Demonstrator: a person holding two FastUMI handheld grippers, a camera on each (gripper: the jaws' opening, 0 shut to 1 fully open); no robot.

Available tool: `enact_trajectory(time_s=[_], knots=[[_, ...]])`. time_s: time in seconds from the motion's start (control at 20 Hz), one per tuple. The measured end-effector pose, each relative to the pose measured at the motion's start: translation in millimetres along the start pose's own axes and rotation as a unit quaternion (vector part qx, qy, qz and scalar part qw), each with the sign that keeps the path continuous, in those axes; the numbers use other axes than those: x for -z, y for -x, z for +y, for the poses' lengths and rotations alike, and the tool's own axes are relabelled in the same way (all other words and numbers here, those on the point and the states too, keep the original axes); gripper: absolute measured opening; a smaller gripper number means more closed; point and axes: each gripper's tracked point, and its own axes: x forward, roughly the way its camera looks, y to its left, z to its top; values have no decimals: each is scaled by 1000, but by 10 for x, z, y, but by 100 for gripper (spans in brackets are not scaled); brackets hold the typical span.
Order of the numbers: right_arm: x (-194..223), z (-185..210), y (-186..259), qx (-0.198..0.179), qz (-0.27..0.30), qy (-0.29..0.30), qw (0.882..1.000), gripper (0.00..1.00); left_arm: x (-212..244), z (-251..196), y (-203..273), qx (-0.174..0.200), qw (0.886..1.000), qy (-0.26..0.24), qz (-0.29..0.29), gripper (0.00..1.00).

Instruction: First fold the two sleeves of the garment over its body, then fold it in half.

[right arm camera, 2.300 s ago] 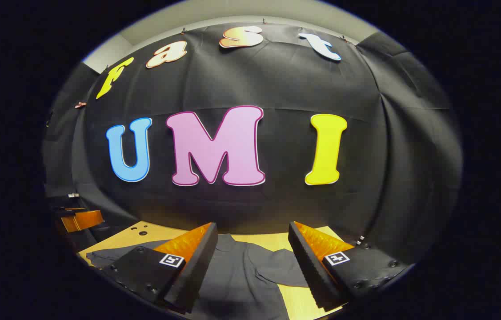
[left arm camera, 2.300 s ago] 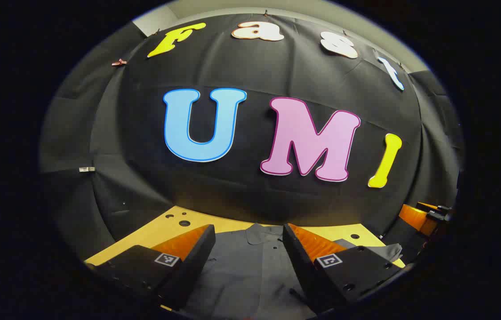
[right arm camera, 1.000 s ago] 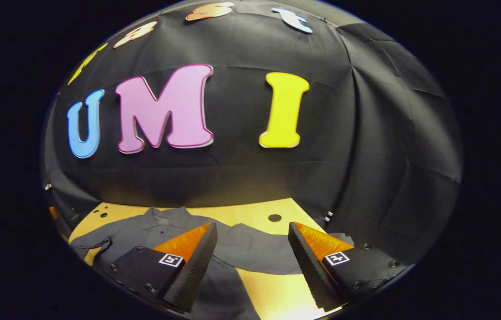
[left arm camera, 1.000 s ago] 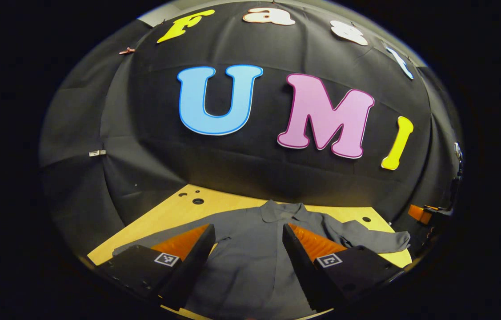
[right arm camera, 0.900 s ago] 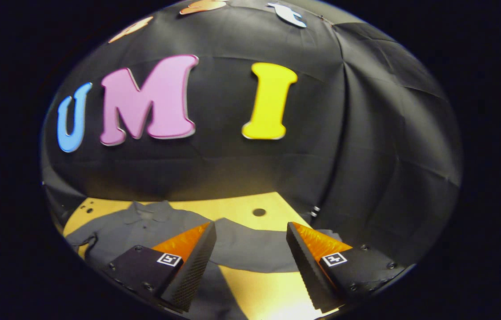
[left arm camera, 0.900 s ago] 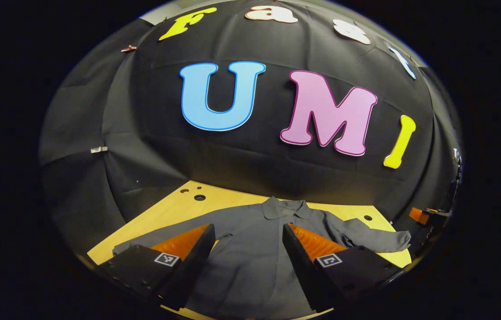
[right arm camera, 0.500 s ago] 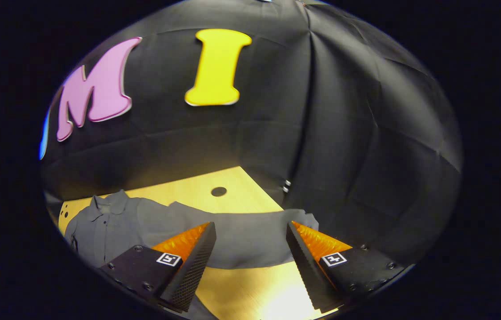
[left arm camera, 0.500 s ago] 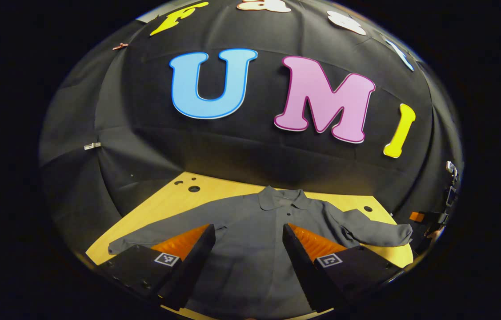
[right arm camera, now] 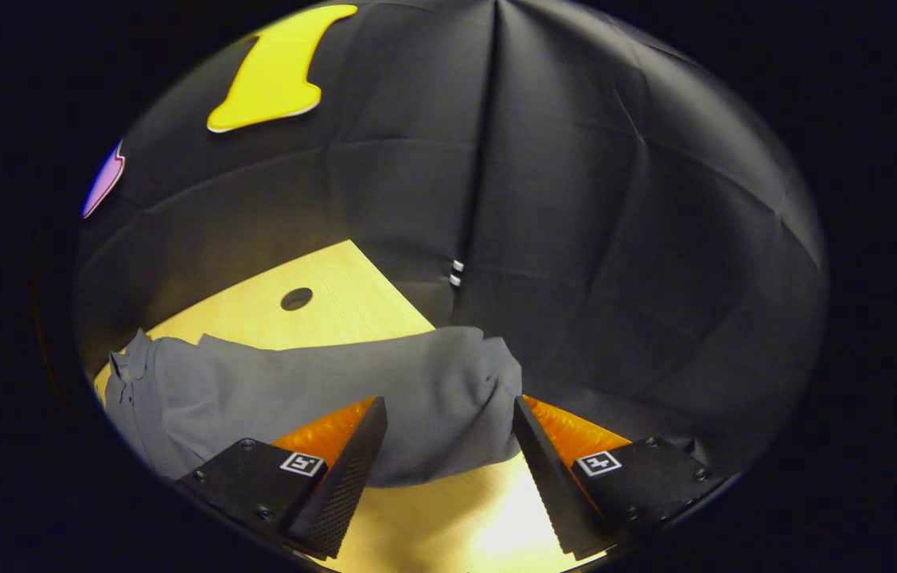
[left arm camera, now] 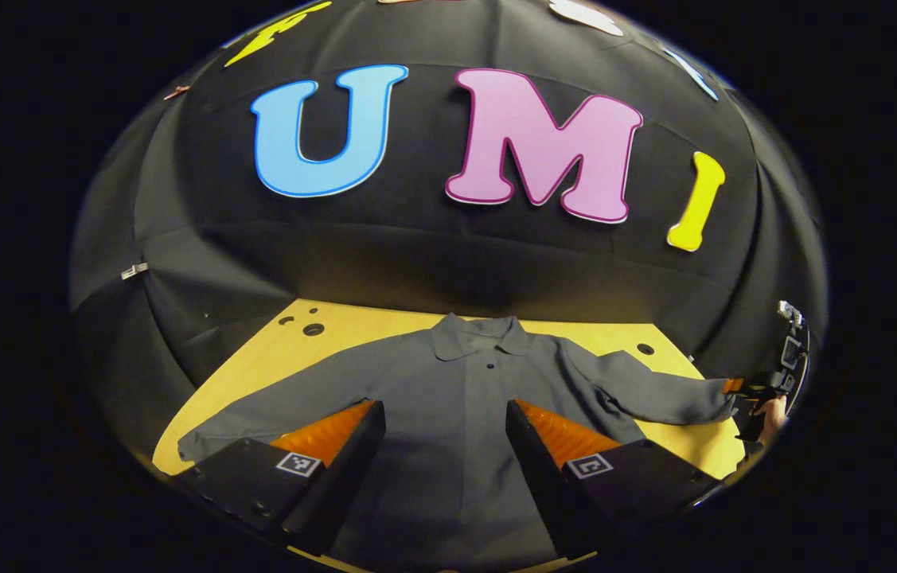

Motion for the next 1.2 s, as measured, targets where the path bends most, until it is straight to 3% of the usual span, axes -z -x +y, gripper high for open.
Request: enact_trajectory(time_s=[0.45,0.8,0.9,1.15,1.2], knots=[[199,-175,-459,15,40,-50,998,98,102,-332,-136,19,1000,-4,16,96],[343,-159,-586,6,48,-14,999,98,138,-262,-159,11,999,27,25,96],[305,-175,-531,2,47,-15,999,90,138,-228,-157,8,999,31,26,96],[277,-48,-489,-6,41,-23,999,20,201,-94,-136,-3,998,48,27,96],[280,5,-476,-17,41,-32,998,20,218,-50,-124,-7,998,50,29,96]])
